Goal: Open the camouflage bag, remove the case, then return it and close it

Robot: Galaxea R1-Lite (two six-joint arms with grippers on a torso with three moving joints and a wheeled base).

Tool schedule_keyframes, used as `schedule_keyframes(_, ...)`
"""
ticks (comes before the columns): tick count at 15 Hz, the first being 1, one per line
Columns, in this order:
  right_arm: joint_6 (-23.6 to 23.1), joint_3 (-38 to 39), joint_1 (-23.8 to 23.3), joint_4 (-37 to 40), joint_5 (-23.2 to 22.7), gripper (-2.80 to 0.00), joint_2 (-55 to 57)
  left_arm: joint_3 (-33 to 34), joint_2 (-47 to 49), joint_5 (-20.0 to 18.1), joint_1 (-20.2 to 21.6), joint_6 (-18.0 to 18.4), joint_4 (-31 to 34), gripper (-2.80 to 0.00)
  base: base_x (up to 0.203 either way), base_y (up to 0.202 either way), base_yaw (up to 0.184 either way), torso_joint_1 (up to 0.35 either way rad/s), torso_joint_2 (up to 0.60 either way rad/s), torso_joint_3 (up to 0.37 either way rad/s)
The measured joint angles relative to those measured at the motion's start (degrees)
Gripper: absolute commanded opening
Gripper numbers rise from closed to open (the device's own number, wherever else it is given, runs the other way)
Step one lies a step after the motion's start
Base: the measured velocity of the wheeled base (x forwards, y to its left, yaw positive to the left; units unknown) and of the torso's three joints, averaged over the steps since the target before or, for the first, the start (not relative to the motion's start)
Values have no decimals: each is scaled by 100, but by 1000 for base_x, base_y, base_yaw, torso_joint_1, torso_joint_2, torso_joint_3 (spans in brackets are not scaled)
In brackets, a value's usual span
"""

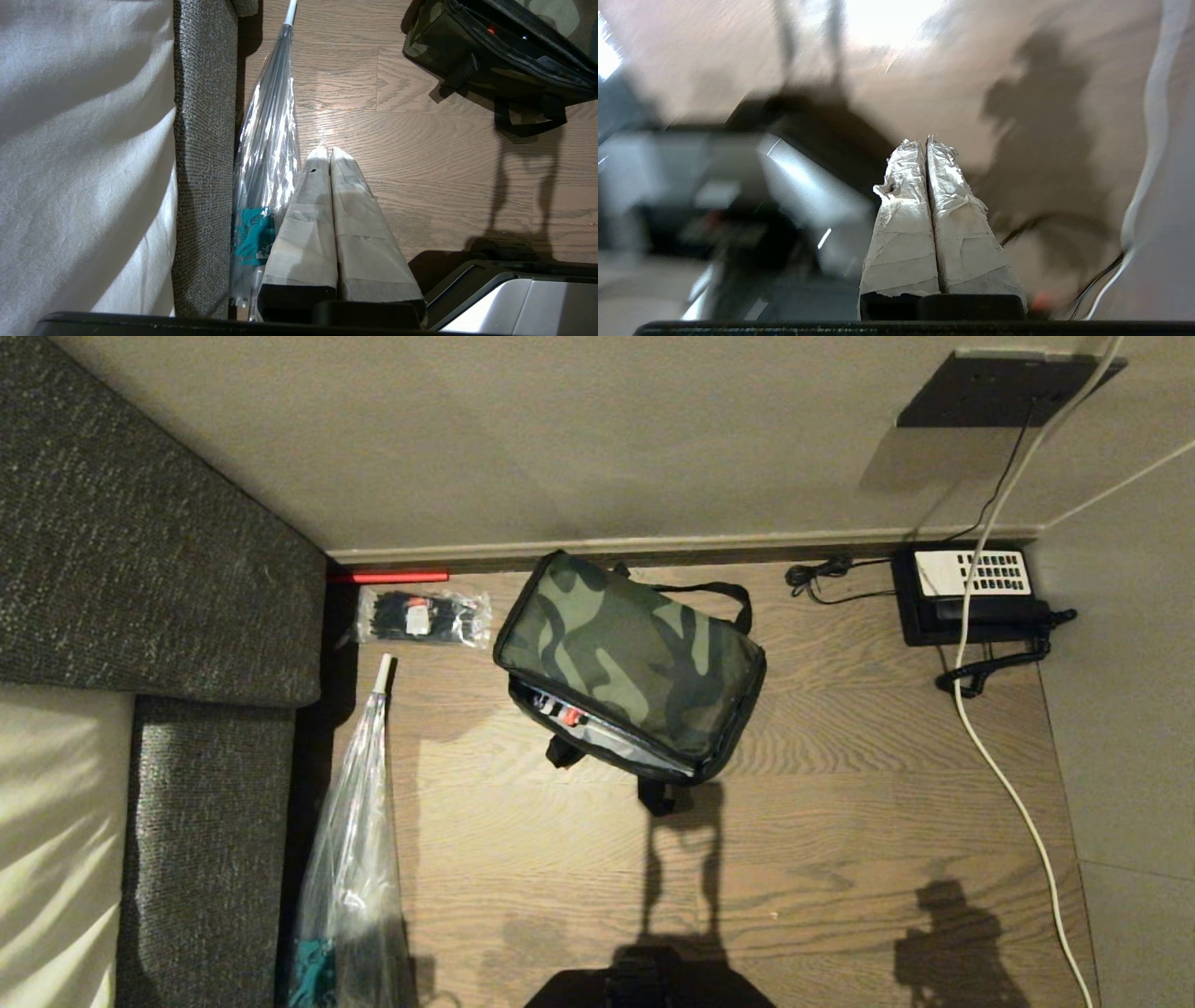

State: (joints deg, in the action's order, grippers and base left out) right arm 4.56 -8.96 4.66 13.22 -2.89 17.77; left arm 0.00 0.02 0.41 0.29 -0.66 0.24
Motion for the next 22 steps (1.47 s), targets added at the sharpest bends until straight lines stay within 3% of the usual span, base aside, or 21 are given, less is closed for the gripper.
schedule_keyframes(2,-427,448,-30,-798,37,-280,-102,0,0,0,1,-2,2,-280,0,0,0,0,0,0)
schedule_keyframes(5,-579,783,-95,-1476,165,-280,-208,0,0,-1,-2,-2,2,-280,0,0,0,0,0,0)
schedule_keyframes(12,-915,885,-388,-1325,205,-280,-1290,0,0,-1,-5,-2,2,-280,0,0,0,0,0,0)
schedule_keyframes(19,-467,893,-400,-1322,266,-280,-1775,0,0,-1,-5,-1,2,-280,0,0,0,0,0,0)
schedule_keyframes(22,-493,886,-395,-1322,267,-280,-1795,0,0,0,-5,-2,2,-280,0,0,0,0,0,0)
